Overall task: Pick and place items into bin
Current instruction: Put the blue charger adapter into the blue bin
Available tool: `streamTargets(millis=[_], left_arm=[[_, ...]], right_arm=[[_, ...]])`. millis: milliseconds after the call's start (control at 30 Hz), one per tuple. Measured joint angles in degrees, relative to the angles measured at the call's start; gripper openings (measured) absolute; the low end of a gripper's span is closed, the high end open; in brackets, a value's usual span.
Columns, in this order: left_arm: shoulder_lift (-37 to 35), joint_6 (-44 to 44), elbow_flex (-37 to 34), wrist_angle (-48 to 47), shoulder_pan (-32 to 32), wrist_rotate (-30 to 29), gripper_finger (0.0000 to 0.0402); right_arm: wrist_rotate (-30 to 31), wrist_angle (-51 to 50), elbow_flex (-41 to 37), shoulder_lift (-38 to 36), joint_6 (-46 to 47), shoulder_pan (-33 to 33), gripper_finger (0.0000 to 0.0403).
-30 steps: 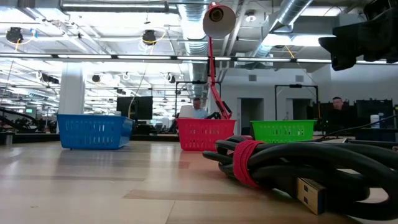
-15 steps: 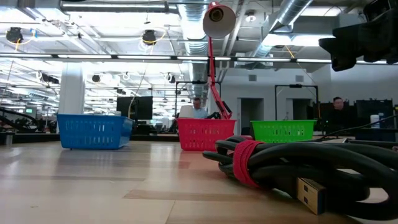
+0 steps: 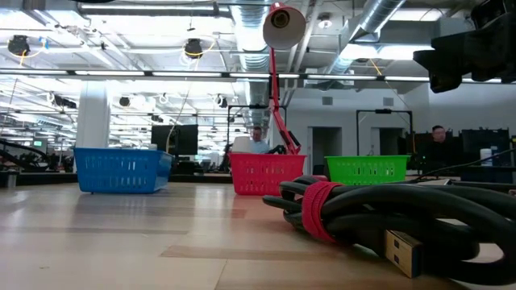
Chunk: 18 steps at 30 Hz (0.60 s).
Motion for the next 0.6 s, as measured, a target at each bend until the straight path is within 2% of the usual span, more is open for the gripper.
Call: streamTargets(millis=[233,333,433,600], left_arm=[[0.00,-0.17,0.00,0.02,0.00,0.02,0.0144],[-0.02,-0.18,0.00,-0.02,0.00,0.02,0.0132],[-0.02,-1.24,0.00,-0.12,0.02,0.04,0.0145],[-0.02,-2.04,0.00,-0.63,0.02,1.66,0.0194]], right_arm=[[0.00,0.00,0.00,0.00,0.00,0.02,0.0182],[0.00,0.01,0.00,0.00,0.00,0.00,0.0183],[-0.01,0.00,-0.01,0.00,0.01,0.02,0.0181],[0.00,0.02,0.00,0.00,0.00,0.01,0.0181]])
